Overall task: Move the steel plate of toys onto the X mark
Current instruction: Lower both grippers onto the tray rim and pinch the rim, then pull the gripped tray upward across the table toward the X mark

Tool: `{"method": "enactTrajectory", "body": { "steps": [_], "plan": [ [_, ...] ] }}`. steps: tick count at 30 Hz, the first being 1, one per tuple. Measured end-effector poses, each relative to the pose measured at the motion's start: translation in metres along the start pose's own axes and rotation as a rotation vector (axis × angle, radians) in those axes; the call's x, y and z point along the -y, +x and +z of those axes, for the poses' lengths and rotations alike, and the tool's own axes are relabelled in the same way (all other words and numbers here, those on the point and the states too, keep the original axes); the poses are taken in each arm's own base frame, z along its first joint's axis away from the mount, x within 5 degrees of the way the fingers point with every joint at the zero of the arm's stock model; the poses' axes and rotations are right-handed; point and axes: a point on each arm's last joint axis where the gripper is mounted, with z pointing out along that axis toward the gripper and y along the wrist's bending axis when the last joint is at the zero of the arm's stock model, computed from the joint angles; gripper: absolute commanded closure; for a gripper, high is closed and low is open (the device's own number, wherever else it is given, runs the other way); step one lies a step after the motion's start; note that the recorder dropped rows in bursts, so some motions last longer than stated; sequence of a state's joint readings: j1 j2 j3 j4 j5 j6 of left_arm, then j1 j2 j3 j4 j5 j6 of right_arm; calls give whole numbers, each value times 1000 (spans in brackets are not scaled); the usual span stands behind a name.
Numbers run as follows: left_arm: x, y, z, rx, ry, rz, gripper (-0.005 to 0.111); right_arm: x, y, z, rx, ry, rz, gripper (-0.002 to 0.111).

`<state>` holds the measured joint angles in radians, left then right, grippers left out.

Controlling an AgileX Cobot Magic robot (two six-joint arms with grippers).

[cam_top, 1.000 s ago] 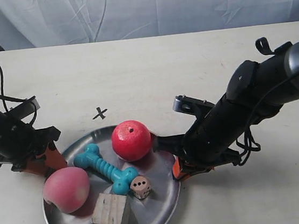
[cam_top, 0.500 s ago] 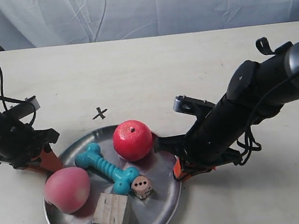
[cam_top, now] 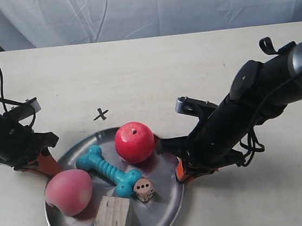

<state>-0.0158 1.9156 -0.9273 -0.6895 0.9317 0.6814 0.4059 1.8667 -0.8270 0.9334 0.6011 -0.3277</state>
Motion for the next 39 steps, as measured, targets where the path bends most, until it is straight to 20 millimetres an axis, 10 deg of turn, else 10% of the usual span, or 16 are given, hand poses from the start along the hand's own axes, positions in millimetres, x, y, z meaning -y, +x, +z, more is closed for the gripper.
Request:
{"method": "enactTrajectory", "body": {
  "steps": [39],
  "plan": [
    [3, 2, -12, -23, -22, 44, 107, -14, -13, -11, -40, -35, -105, 109]
  ]
}}
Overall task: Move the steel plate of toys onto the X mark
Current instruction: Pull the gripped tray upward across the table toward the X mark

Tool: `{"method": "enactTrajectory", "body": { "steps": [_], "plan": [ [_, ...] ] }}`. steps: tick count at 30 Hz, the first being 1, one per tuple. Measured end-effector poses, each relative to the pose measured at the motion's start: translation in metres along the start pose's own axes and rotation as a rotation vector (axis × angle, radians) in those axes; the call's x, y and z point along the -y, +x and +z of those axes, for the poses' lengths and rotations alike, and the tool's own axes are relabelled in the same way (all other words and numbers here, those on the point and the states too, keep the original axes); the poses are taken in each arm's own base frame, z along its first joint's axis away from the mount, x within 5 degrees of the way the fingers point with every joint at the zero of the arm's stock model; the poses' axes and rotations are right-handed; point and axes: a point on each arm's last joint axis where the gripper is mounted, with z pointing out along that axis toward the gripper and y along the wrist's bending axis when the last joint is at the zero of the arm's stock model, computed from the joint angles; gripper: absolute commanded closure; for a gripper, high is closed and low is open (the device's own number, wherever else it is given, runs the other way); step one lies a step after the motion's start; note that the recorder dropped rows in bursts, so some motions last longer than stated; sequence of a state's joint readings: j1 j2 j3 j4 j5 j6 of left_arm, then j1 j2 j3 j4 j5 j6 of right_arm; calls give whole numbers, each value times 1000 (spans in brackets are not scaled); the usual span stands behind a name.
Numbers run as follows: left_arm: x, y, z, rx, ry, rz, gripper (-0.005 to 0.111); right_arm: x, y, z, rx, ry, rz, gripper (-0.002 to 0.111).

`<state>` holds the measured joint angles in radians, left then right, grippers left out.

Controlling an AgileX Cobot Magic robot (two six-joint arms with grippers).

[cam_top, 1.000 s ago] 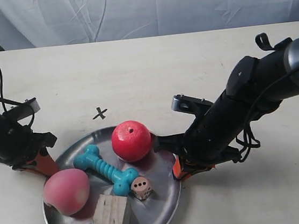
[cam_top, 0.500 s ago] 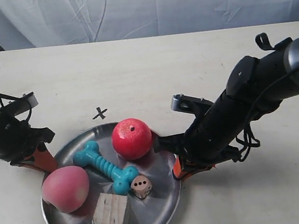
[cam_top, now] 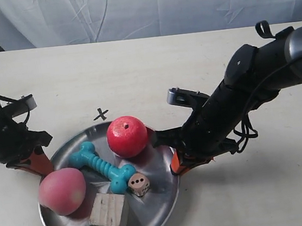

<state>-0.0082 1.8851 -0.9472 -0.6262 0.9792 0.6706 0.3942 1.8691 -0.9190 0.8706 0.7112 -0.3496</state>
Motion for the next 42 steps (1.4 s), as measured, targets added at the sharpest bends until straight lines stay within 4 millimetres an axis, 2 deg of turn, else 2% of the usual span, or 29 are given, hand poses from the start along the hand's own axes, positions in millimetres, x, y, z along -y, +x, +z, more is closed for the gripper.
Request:
{"method": "enactTrajectory", "body": {
  "steps": [7, 18, 42],
  "plan": [
    [5, -7, -12, -2, -2, 22, 107, 0, -1, 0, 1, -1, 1, 109],
    [4, -5, -14, -31, -14, 20, 107, -8, -8, -7, -18, 0, -39, 109],
    [10, -6, -23, -34, -5, 42, 107, -8, -6, -8, -41, 2, -30, 109]
  ]
}}
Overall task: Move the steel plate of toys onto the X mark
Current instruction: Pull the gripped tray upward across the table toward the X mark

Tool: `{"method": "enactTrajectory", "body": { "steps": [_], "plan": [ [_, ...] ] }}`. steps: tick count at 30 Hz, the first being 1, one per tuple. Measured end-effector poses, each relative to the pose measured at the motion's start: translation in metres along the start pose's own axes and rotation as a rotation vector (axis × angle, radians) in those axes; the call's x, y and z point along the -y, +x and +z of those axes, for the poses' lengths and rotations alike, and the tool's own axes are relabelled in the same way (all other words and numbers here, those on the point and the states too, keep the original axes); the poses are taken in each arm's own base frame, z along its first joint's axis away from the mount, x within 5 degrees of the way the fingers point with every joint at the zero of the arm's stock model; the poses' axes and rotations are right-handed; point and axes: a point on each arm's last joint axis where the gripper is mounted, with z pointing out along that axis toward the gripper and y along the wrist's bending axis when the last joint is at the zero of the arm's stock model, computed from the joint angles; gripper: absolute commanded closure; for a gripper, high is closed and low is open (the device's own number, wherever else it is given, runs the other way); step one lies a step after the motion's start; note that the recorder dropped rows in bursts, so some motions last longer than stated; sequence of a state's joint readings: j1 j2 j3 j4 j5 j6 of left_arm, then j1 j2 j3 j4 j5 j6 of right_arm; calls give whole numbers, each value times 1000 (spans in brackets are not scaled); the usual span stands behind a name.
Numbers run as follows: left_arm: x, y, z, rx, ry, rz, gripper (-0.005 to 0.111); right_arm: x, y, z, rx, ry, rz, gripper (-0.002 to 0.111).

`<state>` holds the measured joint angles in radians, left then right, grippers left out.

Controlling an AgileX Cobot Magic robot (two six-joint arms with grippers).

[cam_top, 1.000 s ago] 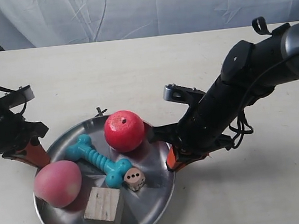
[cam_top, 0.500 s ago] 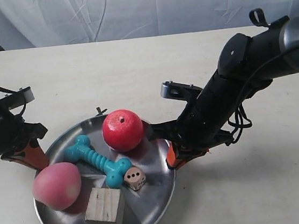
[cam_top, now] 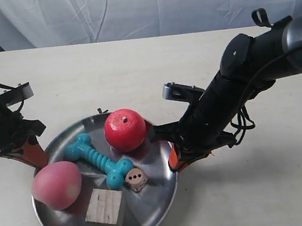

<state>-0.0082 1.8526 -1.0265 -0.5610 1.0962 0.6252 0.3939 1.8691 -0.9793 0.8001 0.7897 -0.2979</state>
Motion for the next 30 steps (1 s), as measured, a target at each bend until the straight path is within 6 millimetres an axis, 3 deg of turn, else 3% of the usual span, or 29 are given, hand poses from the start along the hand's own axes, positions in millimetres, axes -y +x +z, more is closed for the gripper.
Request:
{"method": "enactTrajectory", "body": {
  "steps": [30],
  "plan": [
    [3, -10, -15, 6, -24, 24, 107, -11, -16, -15, -6, 23, -49, 109]
  ]
}}
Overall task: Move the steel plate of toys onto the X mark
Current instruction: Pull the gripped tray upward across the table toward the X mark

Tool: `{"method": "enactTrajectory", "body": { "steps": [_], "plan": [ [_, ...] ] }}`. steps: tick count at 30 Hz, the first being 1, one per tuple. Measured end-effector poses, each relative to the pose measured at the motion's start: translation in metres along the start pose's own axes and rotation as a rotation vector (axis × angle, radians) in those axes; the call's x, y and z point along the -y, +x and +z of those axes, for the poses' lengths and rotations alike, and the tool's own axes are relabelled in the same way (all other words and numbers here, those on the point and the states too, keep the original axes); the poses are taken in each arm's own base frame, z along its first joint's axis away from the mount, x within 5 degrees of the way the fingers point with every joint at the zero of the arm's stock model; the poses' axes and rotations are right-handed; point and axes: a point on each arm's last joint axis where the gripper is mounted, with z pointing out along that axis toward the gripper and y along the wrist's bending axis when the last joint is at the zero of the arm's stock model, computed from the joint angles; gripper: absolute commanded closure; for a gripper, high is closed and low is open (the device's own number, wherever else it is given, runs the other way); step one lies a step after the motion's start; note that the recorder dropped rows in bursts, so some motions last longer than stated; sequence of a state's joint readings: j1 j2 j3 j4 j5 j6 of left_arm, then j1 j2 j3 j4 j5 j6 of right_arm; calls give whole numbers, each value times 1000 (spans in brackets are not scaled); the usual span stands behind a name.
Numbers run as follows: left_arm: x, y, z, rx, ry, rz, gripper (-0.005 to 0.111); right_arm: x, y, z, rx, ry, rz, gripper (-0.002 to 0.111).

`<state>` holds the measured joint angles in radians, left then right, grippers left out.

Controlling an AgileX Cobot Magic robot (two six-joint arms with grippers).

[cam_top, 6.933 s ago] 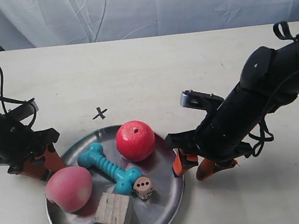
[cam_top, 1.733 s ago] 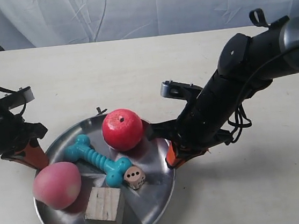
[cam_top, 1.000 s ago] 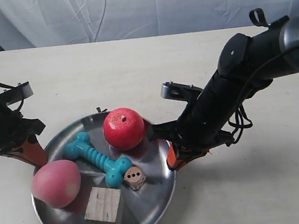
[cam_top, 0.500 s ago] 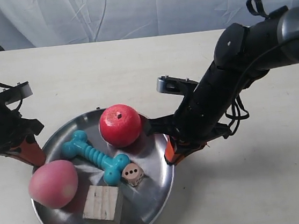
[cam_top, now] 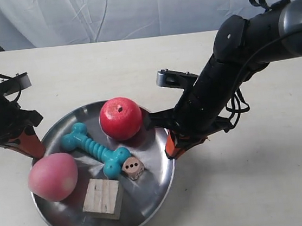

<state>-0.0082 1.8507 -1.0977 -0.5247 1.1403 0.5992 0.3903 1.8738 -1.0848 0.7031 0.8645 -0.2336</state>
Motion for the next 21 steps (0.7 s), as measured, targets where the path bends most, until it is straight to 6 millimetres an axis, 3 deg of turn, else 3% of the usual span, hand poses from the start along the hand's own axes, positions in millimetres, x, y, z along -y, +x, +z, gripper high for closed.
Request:
{"method": "enactTrajectory", "body": {
  "steps": [21],
  "plan": [
    [-1, -1, -4, -13, -22, -9, 107, -9, -21, -12, 9, 35, -54, 109]
  ]
}}
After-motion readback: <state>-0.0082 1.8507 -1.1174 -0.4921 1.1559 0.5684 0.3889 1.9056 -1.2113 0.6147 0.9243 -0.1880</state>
